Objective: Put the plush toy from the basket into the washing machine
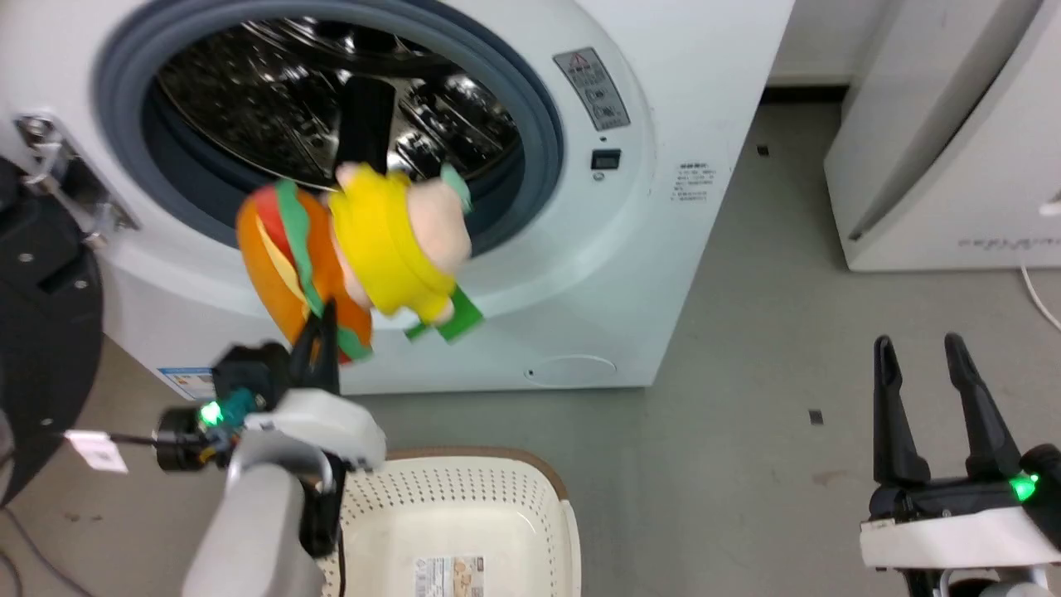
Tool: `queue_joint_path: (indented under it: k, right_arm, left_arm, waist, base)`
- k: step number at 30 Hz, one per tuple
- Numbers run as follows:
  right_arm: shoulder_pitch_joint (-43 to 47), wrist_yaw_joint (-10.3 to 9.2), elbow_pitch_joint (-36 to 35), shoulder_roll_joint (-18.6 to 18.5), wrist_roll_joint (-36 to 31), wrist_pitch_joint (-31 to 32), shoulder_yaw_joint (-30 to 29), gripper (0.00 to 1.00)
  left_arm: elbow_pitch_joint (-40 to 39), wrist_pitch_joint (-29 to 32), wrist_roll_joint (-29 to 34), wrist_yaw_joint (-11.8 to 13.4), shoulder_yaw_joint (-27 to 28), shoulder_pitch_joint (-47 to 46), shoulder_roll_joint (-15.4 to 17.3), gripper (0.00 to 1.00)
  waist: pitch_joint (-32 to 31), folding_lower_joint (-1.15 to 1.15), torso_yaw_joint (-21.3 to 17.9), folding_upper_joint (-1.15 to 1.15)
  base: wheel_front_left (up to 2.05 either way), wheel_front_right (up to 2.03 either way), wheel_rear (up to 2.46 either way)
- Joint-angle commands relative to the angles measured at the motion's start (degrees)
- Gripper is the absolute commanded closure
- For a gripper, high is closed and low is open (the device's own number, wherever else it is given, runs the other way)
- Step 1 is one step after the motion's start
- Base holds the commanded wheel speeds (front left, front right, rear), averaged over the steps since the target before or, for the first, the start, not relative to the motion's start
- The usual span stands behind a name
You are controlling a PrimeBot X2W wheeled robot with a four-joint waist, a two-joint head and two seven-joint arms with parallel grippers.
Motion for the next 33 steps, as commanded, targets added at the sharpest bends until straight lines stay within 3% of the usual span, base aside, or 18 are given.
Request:
queue_joint_path:
  k: [1,9,21,33]
  right_arm:
    - [-1.43,-0.04,-0.47,-0.03,-0.36,-0.25,-0.06,0.0]
    - [-5.62,-0.04,-1.37,-0.03,-0.14,-0.25,0.83,0.0]
    - [-12.04,-0.04,-2.4,-0.03,2.25,-0.25,2.32,0.0]
    - [-15.31,-0.04,-2.53,-0.03,4.32,-0.25,4.35,0.0]
  left_arm:
    - [-0.45,-0.32,0.41,-0.05,1.16,-2.45,0.29,1.0]
    - [0.43,-0.32,1.47,-0.4,6.88,-11.36,1.39,1.0]
    - [6.26,-0.32,3.69,-0.47,12.03,-28.0,7.07,1.0]
    - [13.8,-0.32,3.56,-0.24,15.4,-42.14,12.34,1.0]
  waist:
    - [2.17,0.0,-1.45,0.0]
    - [9.79,0.0,-4.9,0.0]
    - [21.86,0.0,-11.0,0.0]
    - [27.87,0.0,-15.21,0.0]
  base:
    - [0.0,0.0,0.0]
    - [0.0,0.0,0.0]
    - [0.0,0.0,0.0]
    - [0.0,0.0,0.0]
